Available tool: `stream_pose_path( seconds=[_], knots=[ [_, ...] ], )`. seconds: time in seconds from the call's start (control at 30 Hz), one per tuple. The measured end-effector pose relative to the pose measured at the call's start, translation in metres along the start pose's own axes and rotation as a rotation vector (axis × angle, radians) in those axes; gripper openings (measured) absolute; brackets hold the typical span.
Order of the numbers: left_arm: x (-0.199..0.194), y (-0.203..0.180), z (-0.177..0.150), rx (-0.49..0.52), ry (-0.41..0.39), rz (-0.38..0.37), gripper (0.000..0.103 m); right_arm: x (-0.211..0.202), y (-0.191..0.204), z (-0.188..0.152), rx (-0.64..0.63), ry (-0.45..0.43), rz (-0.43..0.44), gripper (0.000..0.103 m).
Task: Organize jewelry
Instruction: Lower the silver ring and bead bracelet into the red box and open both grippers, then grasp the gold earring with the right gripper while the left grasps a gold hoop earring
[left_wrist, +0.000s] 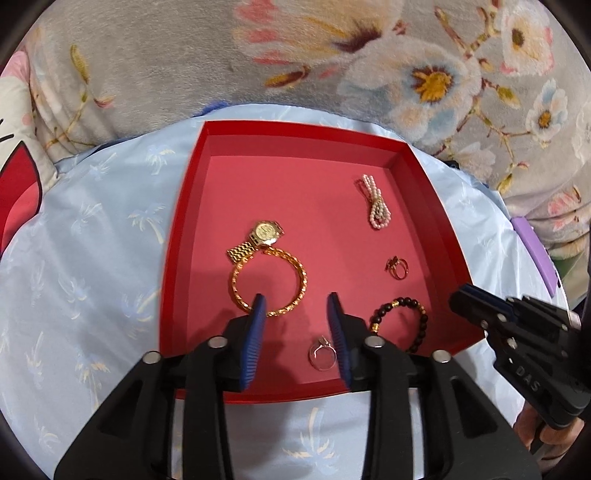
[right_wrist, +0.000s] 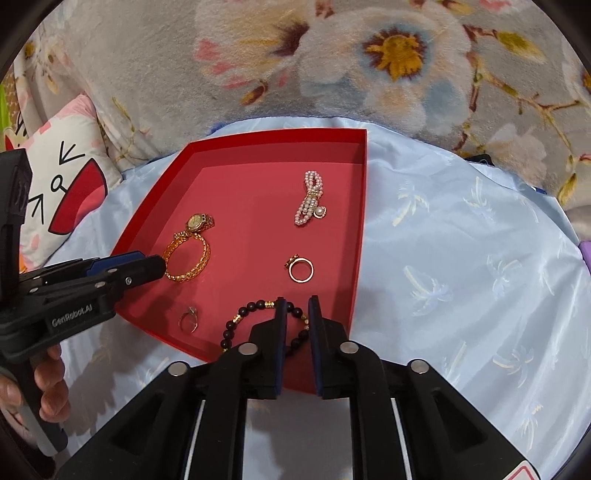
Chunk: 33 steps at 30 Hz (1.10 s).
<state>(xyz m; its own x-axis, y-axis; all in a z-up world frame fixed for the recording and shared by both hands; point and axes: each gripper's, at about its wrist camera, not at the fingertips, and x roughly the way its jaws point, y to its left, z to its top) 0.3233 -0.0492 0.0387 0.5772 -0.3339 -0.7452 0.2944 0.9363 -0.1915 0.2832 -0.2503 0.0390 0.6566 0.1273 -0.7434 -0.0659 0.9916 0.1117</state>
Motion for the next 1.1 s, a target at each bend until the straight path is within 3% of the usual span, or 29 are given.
stream_pose_path(
  seconds=[0.3, 0.4, 0.5, 0.73, 0.9, 1.1],
  knots=[
    [-0.035, 0.004, -0.006, -0.005, -0.068, 0.04, 0.035, -0.043, -0.005, -0.027, 0.027, -0.042, 0.051, 0.017],
    [-0.052, 0.001, -0.019, 0.017, -0.091, 0.065, 0.036, -0.061, -0.003, -0.043, 0.017, -0.049, 0.061, 0.024],
    [-0.068, 0.001, -0.038, 0.021, -0.102, 0.058, 0.043, -0.078, -0.003, -0.064, 0.006, -0.049, 0.071, 0.027],
    [-0.089, 0.001, -0.099, 0.029, -0.062, 0.065, 0.044, -0.097, 0.005, -0.114, -0.012, -0.003, 0.093, 0.028],
    [-0.088, -0.002, -0.14, 0.046, -0.019, 0.095, 0.044, -0.096, 0.021, -0.147, -0.044, 0.045, 0.106, 0.034],
    [-0.083, 0.0, -0.165, 0.05, -0.007, 0.137, 0.044, -0.085, 0.043, -0.165, -0.084, 0.081, 0.113, 0.035]
  ],
)
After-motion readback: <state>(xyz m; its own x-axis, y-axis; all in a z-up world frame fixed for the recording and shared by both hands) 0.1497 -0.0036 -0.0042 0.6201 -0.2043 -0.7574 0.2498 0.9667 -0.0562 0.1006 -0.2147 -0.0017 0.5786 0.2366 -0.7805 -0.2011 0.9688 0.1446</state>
